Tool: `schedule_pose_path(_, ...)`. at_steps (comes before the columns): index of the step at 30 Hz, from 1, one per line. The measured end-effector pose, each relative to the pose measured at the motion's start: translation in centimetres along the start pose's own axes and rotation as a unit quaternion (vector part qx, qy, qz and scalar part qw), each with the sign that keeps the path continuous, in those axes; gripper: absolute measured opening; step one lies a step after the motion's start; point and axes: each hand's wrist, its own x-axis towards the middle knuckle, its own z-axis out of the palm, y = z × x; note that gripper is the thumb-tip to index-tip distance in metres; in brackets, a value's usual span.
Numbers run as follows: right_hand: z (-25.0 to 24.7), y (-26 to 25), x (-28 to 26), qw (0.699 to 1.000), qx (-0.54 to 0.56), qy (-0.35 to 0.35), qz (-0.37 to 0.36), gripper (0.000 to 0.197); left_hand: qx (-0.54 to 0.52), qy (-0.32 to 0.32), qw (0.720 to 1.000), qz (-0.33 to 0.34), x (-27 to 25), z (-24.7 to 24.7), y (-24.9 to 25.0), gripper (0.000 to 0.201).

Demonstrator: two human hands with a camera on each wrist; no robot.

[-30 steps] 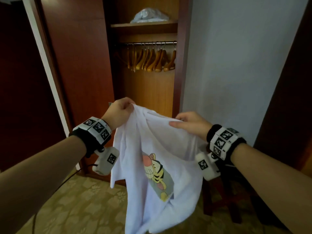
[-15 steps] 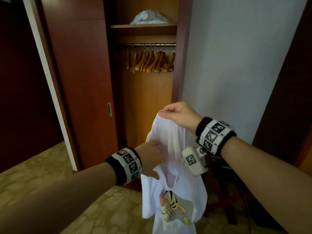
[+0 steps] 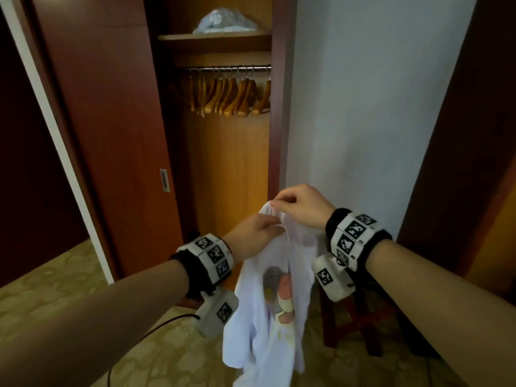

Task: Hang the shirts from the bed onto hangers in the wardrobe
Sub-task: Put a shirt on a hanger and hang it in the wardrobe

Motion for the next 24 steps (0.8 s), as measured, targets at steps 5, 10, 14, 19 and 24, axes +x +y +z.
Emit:
schedule_pose_path(5, 0.4, 0.6, -0.6, 0.987, 0.145, -0.062, 0.035, 0.023, -0.086, 0.061, 0.994, 0.002, 0.7, -2.5, 0.6, 0.028)
schedule_pose_path(10, 0.7, 0.8, -1.3, 0.971, 0.205, -0.099, 0.076, 0.041, -0.105, 0.07, 0.992, 0.022, 0.9, -5.4, 0.5, 0.029)
schedule_pose_path(14, 0.6, 1.1, -1.0, 0.98, 0.092, -0.171, 0.046, 0.03, -0.053, 0.043, 0.997, 0.034, 0.6, -7.7, 0.0, 0.043)
schedule_pose_path(19, 0.1, 2.1, 0.2, 0.985, -0.03, -0.171, 0.015, 0.055, 0.057, -0.001, 0.998, 0.039, -0.1, -11.1, -1.6, 0.067)
schedule_pose_path(24, -1.5, 2.2, 3.3, 0.986, -0.1, -0.128, -0.034, 0.054, 0.248, -0.053, 0.967, 0.001, -0.4, -13.7, -4.1, 0.061)
